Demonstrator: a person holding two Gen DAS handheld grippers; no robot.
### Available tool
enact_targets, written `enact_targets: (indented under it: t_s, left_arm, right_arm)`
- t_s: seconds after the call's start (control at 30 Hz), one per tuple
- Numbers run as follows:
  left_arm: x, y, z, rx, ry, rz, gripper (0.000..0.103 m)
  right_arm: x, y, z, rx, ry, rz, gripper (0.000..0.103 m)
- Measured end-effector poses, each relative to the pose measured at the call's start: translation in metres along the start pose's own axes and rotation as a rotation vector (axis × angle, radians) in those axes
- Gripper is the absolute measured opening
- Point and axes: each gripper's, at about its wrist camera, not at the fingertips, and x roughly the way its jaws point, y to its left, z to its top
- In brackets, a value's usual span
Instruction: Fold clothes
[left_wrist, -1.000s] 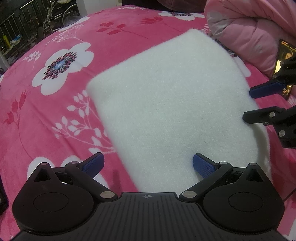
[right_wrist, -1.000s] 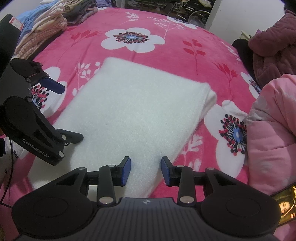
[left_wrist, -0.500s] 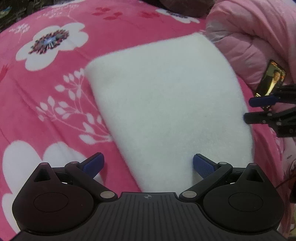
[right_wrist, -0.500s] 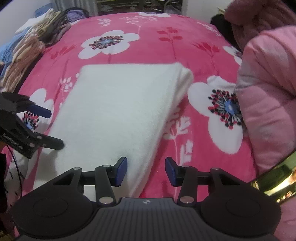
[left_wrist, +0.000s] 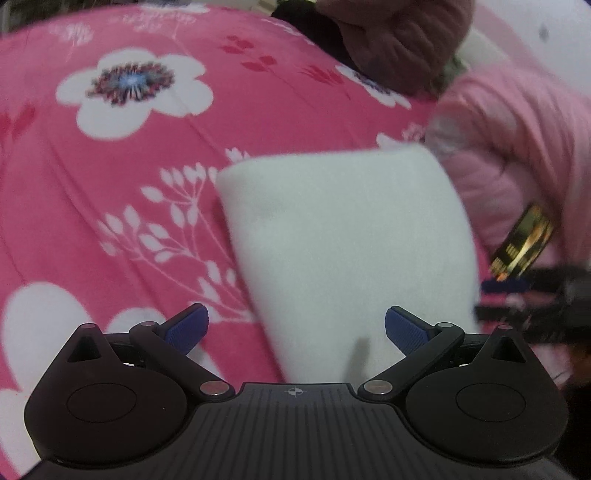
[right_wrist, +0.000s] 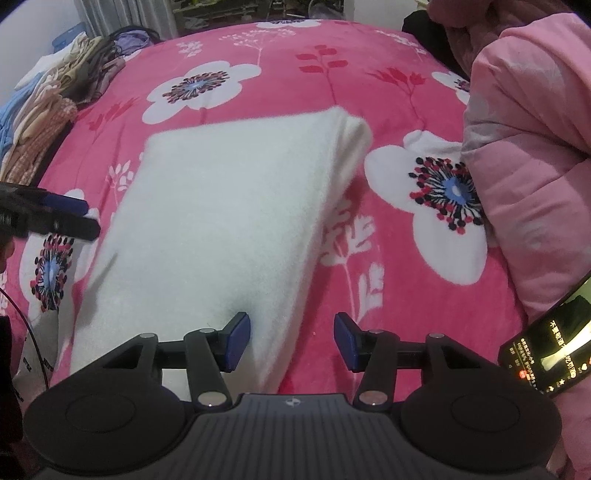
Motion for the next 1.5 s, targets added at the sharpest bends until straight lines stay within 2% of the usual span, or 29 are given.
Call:
enact_targets:
  t_s: [0.03,0.17,0.27,0.43,0.7,0.9,1.0,1.13,1.33,1.4,1.5]
  left_arm:
    - [0.004,0.006,0.000,-0.020,-0.011,-0.020,0.103]
    - [0.022,0.019,0.000,-0.058,0.038,-0.111,0.103]
    - [0.032,0.019,-0.005,-0.032,0.088,-0.194,0.103]
    - [0.038,0.020,-0.013,-0.019,0.108,-0.263,0.103]
    - [0.056,0.022,0.023,-0.061,0.062,-0.266,0.101]
    - [0.072,0.026,0.036,-0.121,0.076,-0.290,0.102]
    - [0.072,0.029,0.032,-0.118,0.071,-0.313,0.103]
    - [0.069,0.033,0.024,-0.119,0.101,-0.357,0.103]
    - [0.055,0.023,-0.013,-0.058,0.193,-0.429,0.103]
    - [0.053,0.019,-0.028,-0.057,0.249,-0.470,0.103]
    - [0.051,0.006,-0.048,-0.020,0.280,-0.486,0.103]
  right_arm:
    - [0.000,0.000,0.000,0.000,0.001,0.000,0.053]
    - [0.001,0.000,0.001,0.001,0.004,-0.003,0.054]
    - [0.001,0.001,0.001,-0.001,0.005,-0.005,0.054]
    - [0.001,0.001,0.001,-0.004,0.004,-0.007,0.054]
    - [0.001,0.000,-0.001,-0.004,0.001,-0.005,0.054]
    - [0.002,-0.005,-0.002,0.026,0.000,0.019,0.054]
    - [0.003,-0.008,-0.003,0.047,-0.001,0.037,0.054]
    - [0.004,-0.012,-0.003,0.079,0.005,0.051,0.055]
    - [0.004,-0.012,-0.003,0.090,0.007,0.051,0.055]
    - [0.004,-0.012,-0.003,0.092,0.007,0.052,0.055]
    - [0.004,-0.013,-0.003,0.099,0.007,0.057,0.055]
